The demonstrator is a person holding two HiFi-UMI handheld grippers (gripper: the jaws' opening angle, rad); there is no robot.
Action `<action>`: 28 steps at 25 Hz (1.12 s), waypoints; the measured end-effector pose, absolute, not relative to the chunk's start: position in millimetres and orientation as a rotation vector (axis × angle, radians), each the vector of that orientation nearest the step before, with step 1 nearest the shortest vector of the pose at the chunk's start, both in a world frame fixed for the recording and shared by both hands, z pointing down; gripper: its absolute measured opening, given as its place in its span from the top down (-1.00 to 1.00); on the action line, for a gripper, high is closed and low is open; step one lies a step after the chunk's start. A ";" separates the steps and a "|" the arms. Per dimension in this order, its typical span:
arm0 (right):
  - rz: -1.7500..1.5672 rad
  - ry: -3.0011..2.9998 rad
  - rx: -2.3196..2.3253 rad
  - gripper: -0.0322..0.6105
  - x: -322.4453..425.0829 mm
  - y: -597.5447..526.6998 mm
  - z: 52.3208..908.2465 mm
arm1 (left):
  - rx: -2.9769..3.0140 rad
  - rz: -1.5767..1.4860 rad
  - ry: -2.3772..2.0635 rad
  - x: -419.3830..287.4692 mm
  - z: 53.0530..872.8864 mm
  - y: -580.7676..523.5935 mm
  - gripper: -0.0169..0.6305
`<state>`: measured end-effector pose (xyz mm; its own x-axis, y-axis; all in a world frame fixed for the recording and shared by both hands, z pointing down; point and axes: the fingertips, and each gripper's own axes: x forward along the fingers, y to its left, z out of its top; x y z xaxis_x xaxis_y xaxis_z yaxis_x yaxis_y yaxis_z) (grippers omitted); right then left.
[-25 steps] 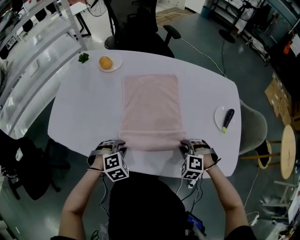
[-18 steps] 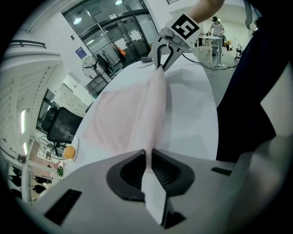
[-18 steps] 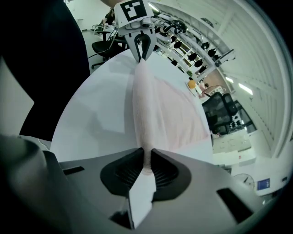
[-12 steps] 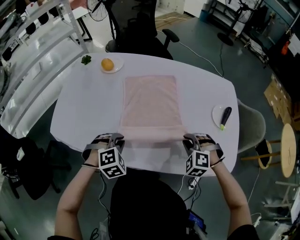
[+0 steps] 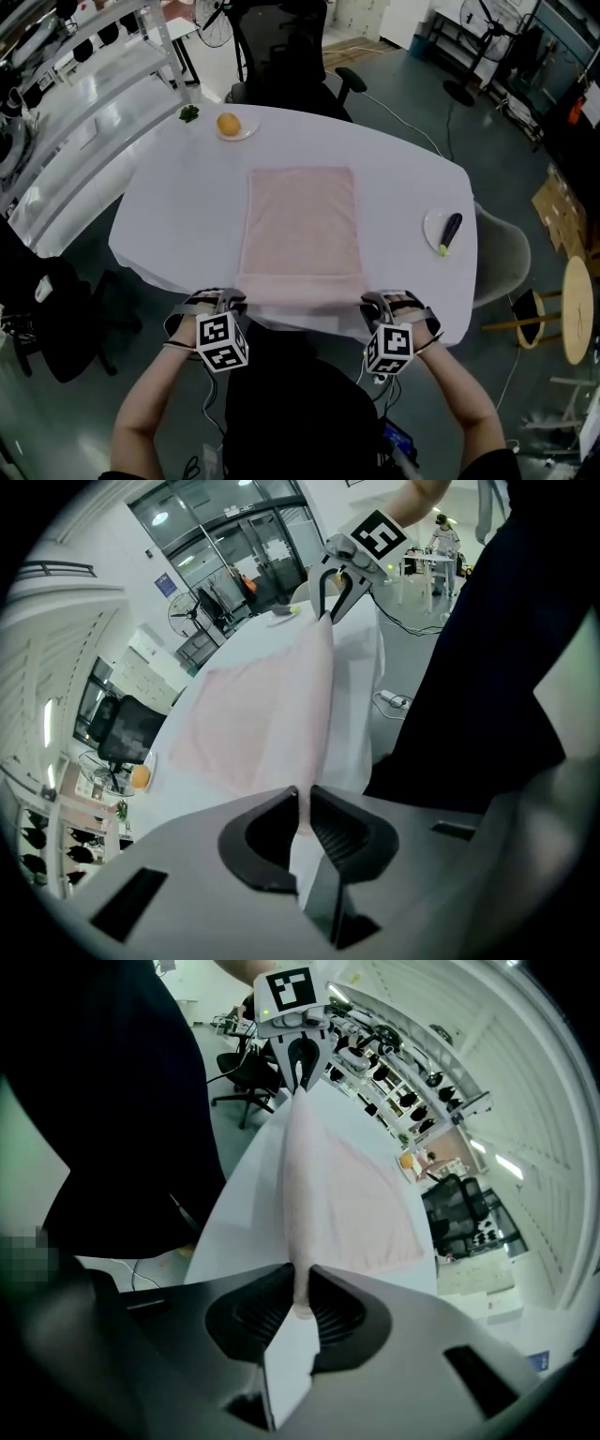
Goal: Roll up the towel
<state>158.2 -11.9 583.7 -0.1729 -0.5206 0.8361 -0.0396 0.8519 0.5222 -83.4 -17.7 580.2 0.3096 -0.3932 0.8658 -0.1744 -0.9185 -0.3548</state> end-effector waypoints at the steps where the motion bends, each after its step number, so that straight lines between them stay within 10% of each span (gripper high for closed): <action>1: -0.449 -1.709 0.420 0.71 157.7 -5.3 586.8 | -2.382 -1.669 0.517 -83.9 583.9 -11.0 0.79; 28: 0.029 -1.822 0.190 0.63 156.9 -72.8 581.0 | -2.579 -1.759 0.465 -86.8 570.5 -77.6 0.75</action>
<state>156.9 -72.8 581.0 -0.2447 -0.1144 0.9628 -0.1450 0.9862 0.0803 -86.8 -77.6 570.5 0.3355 -0.2325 0.9129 -0.2487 -0.9565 -0.1521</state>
